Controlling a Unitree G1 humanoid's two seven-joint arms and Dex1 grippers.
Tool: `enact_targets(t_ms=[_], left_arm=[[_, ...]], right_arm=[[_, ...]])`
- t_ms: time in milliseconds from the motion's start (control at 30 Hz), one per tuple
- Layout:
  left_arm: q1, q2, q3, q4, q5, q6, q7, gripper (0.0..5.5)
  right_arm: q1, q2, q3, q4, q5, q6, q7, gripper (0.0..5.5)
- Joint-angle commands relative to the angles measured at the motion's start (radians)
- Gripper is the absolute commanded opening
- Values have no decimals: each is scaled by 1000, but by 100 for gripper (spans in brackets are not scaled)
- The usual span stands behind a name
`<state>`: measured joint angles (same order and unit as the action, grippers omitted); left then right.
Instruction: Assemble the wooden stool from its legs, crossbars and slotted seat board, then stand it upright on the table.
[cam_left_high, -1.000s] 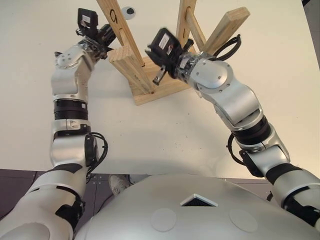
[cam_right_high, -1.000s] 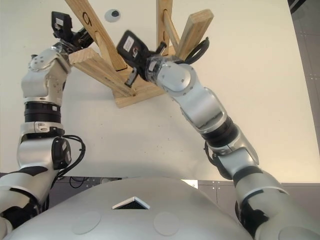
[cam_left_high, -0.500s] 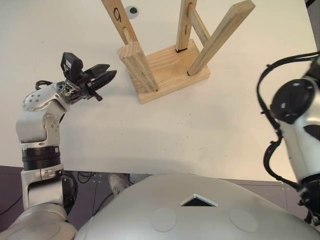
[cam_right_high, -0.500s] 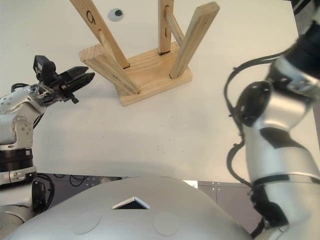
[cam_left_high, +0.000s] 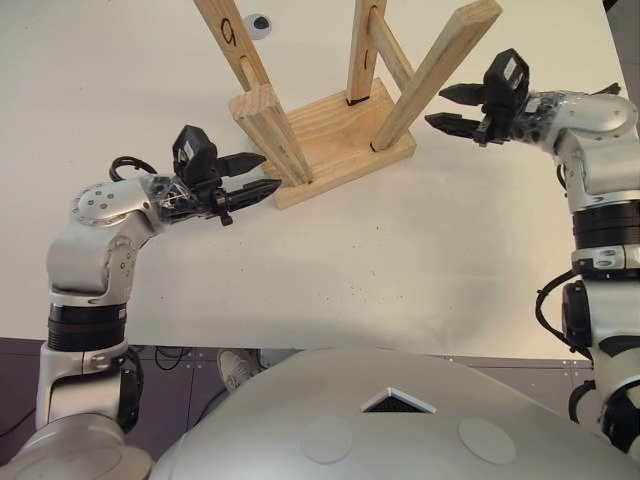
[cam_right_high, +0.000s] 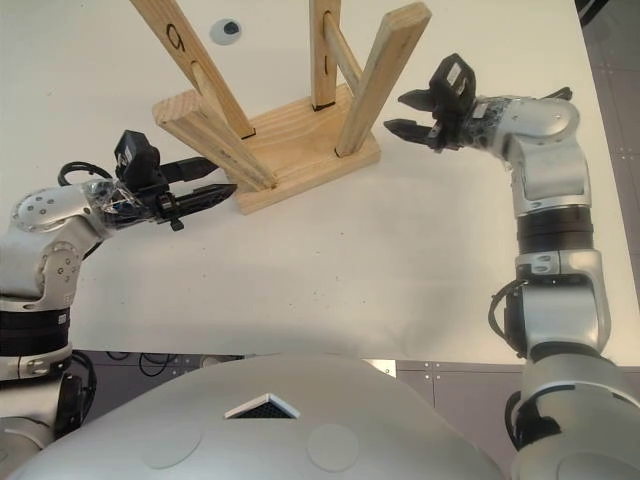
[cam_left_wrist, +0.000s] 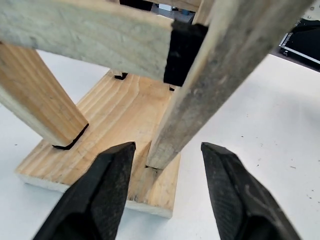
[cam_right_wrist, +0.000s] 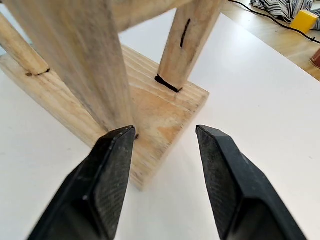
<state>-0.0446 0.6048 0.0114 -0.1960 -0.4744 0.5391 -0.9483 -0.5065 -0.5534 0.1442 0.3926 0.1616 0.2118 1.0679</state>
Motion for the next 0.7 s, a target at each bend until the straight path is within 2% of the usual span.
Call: enact_targets(t_ms=[33,133,300,467,700], left_arm=[[-46,-36,-27,52,10,-17,10,239],[-62,-57,-44,77,20,-31,15,239],[-49,-17,-42,110,22,-41,-37,172],[-40,8,-61,169,45,-76,-80,158],[-61,37,-112,252,41,-58,-180,157]], right_arm=[[-15,33,39,-5,3,-3,51,225],[-19,46,74,9,-14,-10,85,225],[3,44,106,-41,6,28,149,225],[41,21,136,-97,13,68,211,147],[95,19,169,-148,22,133,248,123]])
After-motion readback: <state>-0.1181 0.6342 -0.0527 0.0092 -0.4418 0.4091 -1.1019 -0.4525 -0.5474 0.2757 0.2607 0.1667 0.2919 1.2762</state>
